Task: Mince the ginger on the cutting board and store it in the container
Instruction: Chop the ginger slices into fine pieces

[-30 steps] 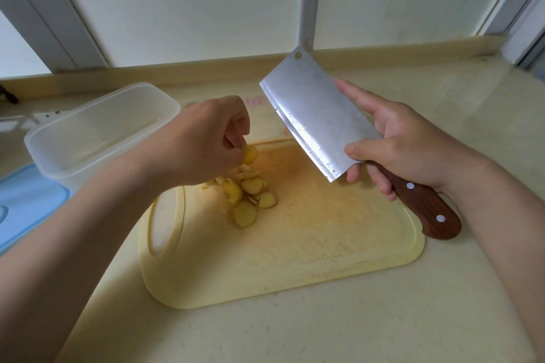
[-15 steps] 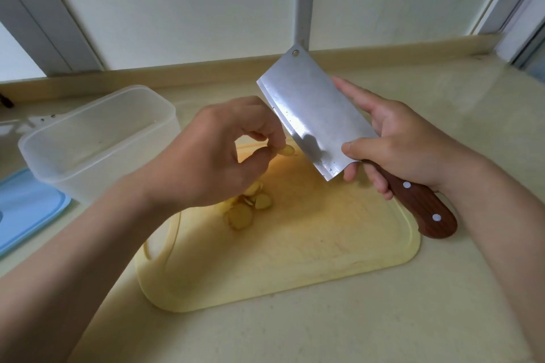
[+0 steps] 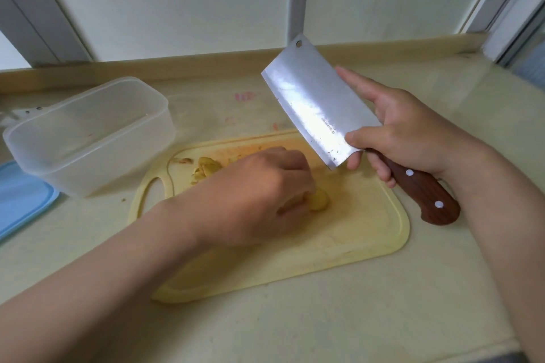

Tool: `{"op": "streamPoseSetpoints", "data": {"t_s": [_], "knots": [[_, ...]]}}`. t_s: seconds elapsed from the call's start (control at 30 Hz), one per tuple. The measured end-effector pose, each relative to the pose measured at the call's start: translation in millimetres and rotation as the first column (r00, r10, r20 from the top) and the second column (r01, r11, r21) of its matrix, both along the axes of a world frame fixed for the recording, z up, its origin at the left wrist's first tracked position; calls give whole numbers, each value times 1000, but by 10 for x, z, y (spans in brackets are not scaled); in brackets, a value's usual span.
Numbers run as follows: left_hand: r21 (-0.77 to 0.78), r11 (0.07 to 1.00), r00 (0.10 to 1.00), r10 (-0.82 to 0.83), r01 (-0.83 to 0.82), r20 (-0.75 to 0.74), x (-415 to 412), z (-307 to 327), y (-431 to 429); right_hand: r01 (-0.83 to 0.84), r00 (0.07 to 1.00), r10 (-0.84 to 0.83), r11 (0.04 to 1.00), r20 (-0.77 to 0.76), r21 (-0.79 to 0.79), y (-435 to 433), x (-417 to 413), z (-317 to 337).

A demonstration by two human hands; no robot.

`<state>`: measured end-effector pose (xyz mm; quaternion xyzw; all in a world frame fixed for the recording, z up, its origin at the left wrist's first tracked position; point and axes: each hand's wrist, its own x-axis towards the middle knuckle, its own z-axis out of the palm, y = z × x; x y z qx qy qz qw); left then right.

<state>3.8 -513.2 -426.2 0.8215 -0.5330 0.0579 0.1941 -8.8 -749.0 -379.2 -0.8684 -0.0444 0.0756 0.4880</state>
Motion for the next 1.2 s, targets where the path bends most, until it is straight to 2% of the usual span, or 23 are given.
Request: {"op": "streamPoseSetpoints", "data": {"t_s": [0.17,0.4,0.57,0.73,0.97,1.1,1.2], "knots": [[-3,1000,1000,-9,9,9,-31,-76,-12,30,998,-37,984,-42,-175,-8,-136,91],[-70,997,972,55,-40,228,-119,-189,-108,8,994,-50,925,-102,-379,123,-504,115],[-63,998,977,-5,19,214,-154,-198,-93,-70,995,22,856,-99,-512,192,-624,209],[-79,997,982,9,6,189,-140,-243,-91,-67,997,29,836,-78,-545,215,-727,204],[-138,990,989,54,-36,134,-130,-261,-93,39,993,34,816,115,-577,252,-761,56],[-152,988,990,30,-8,140,-119,-267,-83,20,993,56,801,108,-598,266,-794,61],[-153,988,991,25,-5,130,-130,-272,-79,-30,996,75,767,42,-640,269,-810,112]]}}
